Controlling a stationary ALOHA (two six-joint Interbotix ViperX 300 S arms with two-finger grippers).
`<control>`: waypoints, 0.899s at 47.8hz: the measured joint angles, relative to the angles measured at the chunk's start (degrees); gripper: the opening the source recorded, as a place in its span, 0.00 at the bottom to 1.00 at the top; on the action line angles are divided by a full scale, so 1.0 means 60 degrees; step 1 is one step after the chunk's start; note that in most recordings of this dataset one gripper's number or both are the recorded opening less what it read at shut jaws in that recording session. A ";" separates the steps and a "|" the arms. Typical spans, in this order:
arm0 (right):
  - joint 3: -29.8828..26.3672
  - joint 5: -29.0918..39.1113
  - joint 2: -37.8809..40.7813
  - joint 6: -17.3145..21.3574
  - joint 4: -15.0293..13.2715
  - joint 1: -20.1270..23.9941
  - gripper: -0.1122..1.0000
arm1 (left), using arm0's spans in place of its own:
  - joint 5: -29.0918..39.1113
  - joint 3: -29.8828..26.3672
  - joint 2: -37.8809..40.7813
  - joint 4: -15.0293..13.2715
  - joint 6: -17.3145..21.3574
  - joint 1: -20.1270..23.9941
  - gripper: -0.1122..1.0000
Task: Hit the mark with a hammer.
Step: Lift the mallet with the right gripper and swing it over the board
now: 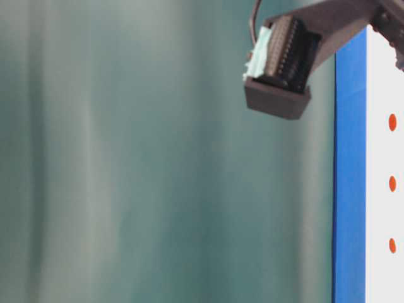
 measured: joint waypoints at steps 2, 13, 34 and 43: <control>0.0015 0.0117 -0.0132 -0.0103 0.0000 0.0000 0.19 | 0.0000 -0.0015 -0.0015 0.0000 -0.0015 0.0000 0.10; 0.0044 0.0352 -0.1055 -0.0615 0.0000 -0.0029 0.19 | 0.0015 0.0000 -0.0132 0.0000 -0.0015 -0.0015 0.10; 0.0205 0.0996 -0.3076 -0.0806 -0.0015 -0.0366 0.19 | 0.0117 0.0000 -0.0176 0.0000 -0.0015 -0.0015 0.10; 0.0293 0.1011 -0.3296 -0.0820 -0.0015 -0.0410 0.19 | 0.0117 -0.0015 -0.0176 0.0000 -0.0015 0.0000 0.10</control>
